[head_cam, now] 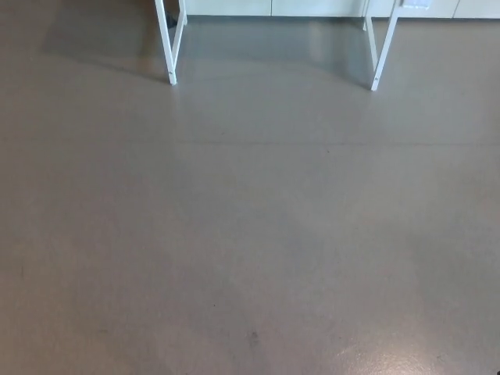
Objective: The robot walk towards a table in front and uses its left hand to pick up the pot from the base and pour water to the cup on the right hand side
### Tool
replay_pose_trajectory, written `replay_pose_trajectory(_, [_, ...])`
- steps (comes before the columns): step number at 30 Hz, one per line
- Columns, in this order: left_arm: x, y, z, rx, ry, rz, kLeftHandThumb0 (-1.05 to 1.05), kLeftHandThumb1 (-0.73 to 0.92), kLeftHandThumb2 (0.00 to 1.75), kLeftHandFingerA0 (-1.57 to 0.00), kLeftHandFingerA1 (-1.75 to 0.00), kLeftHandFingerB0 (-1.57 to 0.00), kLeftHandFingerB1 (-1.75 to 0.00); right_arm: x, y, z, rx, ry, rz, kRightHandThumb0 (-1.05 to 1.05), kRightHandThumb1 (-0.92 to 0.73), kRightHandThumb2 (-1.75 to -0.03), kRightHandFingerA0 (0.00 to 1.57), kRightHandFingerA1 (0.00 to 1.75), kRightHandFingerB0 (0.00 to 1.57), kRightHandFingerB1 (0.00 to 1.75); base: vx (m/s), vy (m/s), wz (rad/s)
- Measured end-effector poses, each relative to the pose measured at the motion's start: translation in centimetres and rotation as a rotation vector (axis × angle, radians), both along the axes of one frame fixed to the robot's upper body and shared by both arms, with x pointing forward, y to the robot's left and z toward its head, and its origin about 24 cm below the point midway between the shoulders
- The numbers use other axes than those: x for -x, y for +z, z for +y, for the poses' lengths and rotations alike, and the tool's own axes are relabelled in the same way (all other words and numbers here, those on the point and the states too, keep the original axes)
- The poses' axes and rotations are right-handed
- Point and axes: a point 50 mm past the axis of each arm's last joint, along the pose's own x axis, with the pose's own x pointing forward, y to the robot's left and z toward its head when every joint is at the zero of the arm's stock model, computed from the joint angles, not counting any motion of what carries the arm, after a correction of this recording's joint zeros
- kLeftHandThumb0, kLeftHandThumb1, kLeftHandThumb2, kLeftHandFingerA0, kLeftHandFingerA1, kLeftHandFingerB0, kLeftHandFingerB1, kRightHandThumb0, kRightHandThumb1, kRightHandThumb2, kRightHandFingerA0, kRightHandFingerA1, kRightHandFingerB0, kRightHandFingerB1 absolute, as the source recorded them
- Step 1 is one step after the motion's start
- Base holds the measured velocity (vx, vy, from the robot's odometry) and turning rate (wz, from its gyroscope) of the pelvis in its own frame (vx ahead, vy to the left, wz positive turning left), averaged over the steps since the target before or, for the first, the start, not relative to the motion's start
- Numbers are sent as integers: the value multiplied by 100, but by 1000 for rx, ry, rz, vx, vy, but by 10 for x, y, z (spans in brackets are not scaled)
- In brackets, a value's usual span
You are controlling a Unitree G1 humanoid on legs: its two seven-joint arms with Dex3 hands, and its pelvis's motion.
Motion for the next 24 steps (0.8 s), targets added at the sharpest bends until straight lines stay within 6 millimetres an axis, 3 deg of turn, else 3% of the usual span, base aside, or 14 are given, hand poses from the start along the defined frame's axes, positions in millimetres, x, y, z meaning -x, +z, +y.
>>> replay_pose_trajectory(3, [2,0,0,16,1,-20,-22,57,62,-44,-46,-38,-41,0,0,0,-7,4,-5,-30,-59,-58,65,52,43,40,43,-12,0])
replay_pose_trajectory(7, [3,0,1,19,-6,-30,-24,54,63,-49,-48,-40,-42,2,-1,0,-9,11,5,-30,-60,-58,69,54,43,40,-39,-6,20])
replay_pose_trajectory(8, [2,0,0,20,-10,-35,-18,59,57,-55,-46,-43,-39,2,-1,-1,-7,12,8,-29,-60,-58,69,54,44,40,-65,21,6])
replay_pose_trajectory(11, [8,-4,-2,31,-6,-13,-18,61,58,-53,-47,-42,-39,1,0,-4,1,14,8,-29,-60,-58,69,54,44,41,75,33,-6])
replay_pose_trajectory(12, [9,-4,-2,32,-6,-10,-23,59,57,-54,-47,-44,-40,1,0,-3,0,16,9,-31,-60,-57,64,52,43,40,110,111,-6])
replay_pose_trajectory(18, [23,-9,-5,39,-20,22,-18,64,59,-54,-47,-44,-39,9,-5,0,-5,36,37,-32,-58,-57,67,53,43,40,159,277,-19])
replay_pose_trajectory(24, [27,-2,6,-17,-46,19,-30,53,67,-57,-53,-45,-46,22,-13,4,-12,52,76,-32,-59,-58,68,56,43,41,241,163,5])
